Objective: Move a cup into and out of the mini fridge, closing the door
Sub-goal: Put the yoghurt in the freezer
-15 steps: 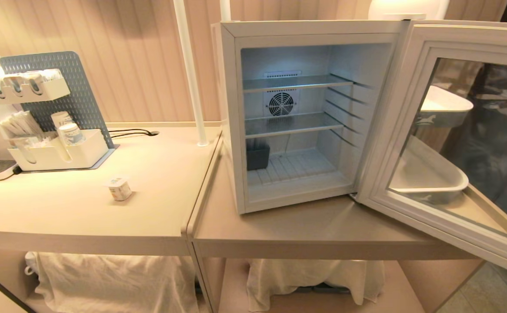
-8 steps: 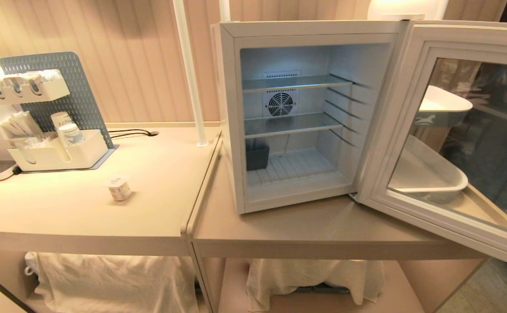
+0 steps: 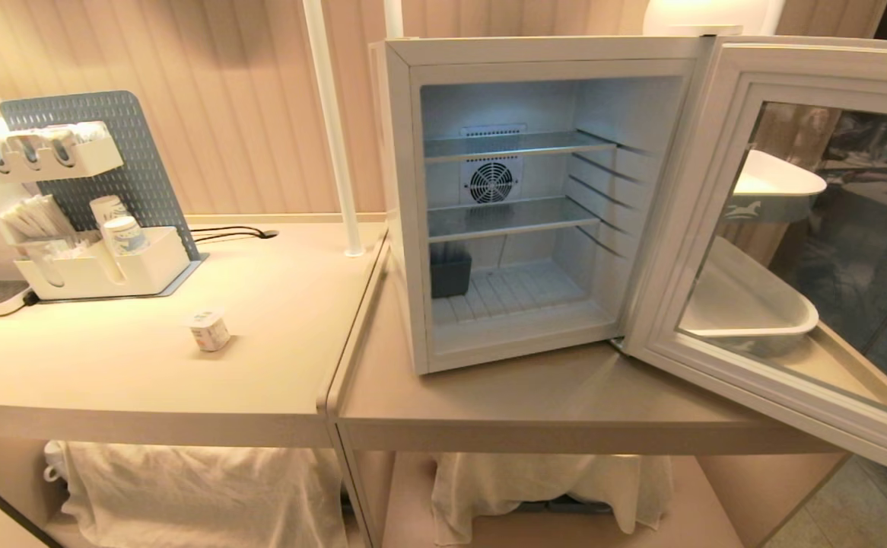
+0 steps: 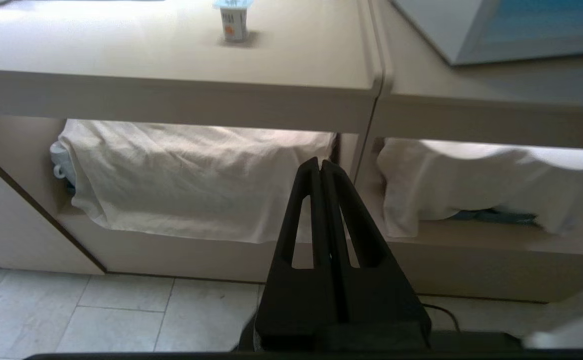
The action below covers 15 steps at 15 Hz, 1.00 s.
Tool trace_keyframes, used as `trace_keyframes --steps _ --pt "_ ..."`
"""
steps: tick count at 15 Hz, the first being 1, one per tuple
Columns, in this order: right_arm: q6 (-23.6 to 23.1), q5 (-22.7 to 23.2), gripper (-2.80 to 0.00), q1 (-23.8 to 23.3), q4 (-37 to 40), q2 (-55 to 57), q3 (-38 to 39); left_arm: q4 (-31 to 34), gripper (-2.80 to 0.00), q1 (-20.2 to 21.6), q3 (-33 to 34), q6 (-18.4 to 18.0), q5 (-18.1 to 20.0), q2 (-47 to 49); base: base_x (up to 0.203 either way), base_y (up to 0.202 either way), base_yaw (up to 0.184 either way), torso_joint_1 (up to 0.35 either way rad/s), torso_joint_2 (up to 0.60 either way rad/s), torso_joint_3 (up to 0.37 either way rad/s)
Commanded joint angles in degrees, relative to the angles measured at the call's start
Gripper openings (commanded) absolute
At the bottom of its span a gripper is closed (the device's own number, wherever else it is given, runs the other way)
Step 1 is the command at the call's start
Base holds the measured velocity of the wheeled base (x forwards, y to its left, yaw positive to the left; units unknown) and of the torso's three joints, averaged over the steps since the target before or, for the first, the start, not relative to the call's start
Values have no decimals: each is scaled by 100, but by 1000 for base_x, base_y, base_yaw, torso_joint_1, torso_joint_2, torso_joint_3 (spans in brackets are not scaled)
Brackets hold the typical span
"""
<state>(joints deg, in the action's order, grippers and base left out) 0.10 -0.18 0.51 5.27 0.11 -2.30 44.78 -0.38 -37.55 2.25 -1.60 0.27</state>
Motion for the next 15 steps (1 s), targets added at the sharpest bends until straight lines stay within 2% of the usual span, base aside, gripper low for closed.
trace_keyframes --steps 1,2,3,4,6,15 --pt "-1 1 -280 2 1 7 2 -2282 -280 -2 1858 -168 -36 -14 0 0 0 0 0 0" --pt "-1 1 -280 2 1 7 2 -2976 -280 -1 2725 -246 -35 -16 0 0 0 0 0 0" --pt "-1 1 -280 2 1 7 2 -3308 -280 -1 3294 -254 -9 -16 0 0 0 0 0 0" --pt "6 1 -280 2 1 7 2 -3696 -280 0 3675 -300 66 -19 0 0 0 0 0 0" --pt "-1 1 -280 2 1 7 2 -4516 -280 2 3770 -357 240 -19 0 0 0 0 0 0" --pt "-1 1 -280 2 1 7 2 -4530 -280 3 3746 -395 274 -18 0 0 0 0 0 0"
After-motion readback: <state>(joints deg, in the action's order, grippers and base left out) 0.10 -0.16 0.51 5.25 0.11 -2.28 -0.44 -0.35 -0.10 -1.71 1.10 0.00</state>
